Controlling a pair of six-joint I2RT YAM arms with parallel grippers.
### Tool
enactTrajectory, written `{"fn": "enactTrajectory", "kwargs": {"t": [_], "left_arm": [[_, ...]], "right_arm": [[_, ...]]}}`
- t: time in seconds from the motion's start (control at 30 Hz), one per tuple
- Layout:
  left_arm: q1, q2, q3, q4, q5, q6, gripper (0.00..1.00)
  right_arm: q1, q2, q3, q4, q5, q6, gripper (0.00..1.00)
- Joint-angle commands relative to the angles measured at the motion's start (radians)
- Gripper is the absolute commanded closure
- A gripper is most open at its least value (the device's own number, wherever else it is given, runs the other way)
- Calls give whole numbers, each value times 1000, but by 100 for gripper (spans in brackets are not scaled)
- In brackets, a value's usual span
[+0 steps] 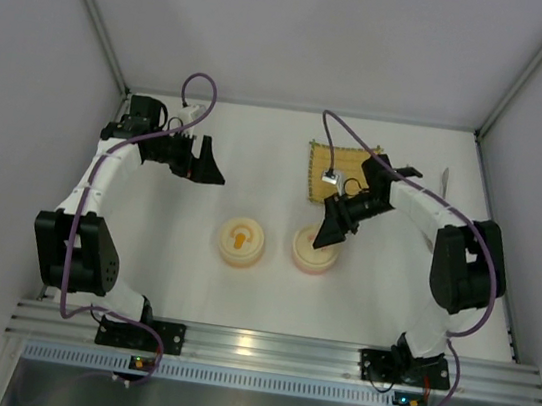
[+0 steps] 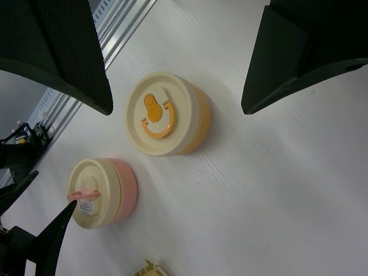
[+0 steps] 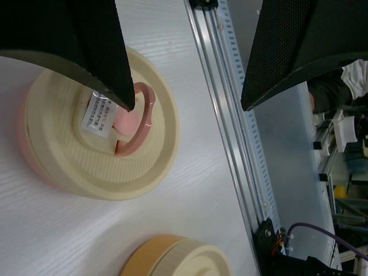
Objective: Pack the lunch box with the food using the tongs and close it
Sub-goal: Screw the box lid onto the packing box.
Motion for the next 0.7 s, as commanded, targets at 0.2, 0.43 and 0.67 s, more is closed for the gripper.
{"fn": "enactTrajectory", "kwargs": {"t": [0.2,0.43,0.67], "left_arm": [[3,-37,-4,23,30,8,2],[5,-40,-20,19,32,17,2],[3,-37,-24,25,38,14,2]], "right_arm": [[-41,-21,26,80,41,54,28],[-62,-165,-49,245,101,178,62],[-53,-265,-72,303,189,227,75]]}}
